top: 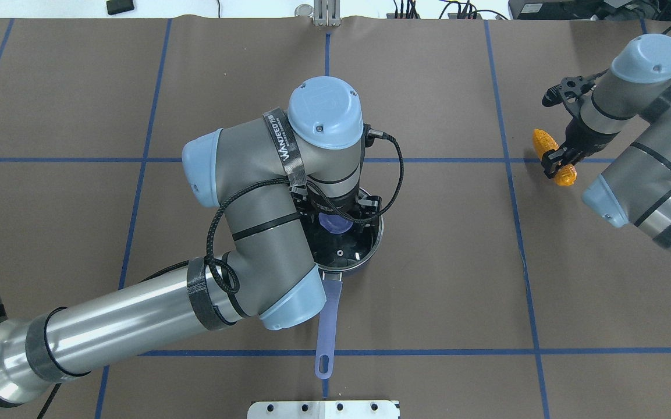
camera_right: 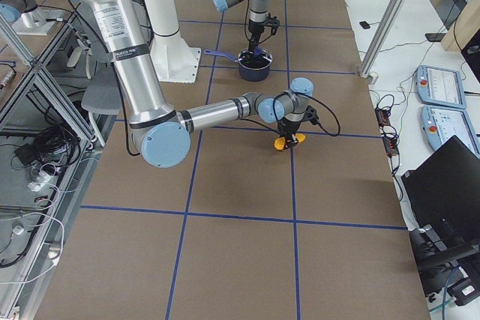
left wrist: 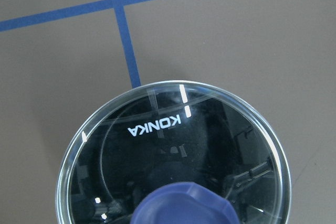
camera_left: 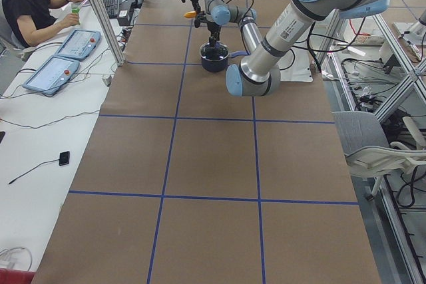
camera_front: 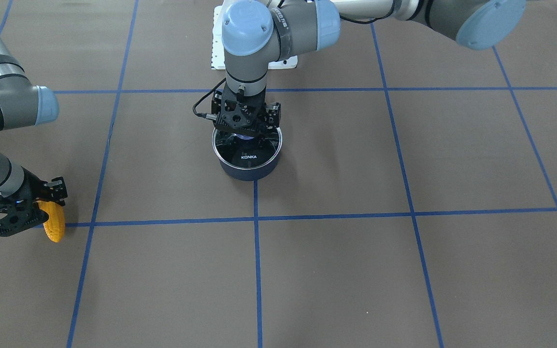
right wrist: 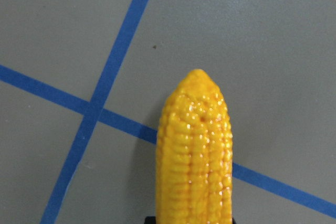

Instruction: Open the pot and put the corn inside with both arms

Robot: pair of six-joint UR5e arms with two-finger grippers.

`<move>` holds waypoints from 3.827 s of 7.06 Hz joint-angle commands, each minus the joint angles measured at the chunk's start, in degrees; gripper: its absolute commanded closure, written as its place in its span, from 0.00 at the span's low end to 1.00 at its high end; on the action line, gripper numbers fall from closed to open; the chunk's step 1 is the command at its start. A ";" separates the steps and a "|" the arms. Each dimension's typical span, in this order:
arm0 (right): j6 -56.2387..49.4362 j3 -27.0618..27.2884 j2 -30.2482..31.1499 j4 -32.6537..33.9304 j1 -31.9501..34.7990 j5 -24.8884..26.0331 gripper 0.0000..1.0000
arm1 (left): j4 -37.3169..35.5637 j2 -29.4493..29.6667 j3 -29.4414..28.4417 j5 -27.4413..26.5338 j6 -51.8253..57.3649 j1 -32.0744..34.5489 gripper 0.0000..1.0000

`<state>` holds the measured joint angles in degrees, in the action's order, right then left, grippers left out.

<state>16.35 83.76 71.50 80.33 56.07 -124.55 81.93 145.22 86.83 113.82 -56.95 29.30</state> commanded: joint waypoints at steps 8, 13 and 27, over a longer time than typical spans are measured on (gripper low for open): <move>0.00 0.00 0.13 -0.18 0.00 0.36 0.77 | 2.44 0.06 -0.96 0.00 -3.16 -0.30 0.47; 0.87 3.58 -0.49 0.26 0.00 -1.04 0.77 | 1.39 -0.63 4.31 0.35 -2.64 2.94 0.47; 27.51 15.29 -15.52 -0.44 -20.91 -5.18 0.77 | 2.44 -19.36 9.77 9.93 28.73 22.28 0.45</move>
<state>43.84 99.14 55.99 79.99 36.04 -129.84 84.39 126.17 96.73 123.74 -29.33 50.94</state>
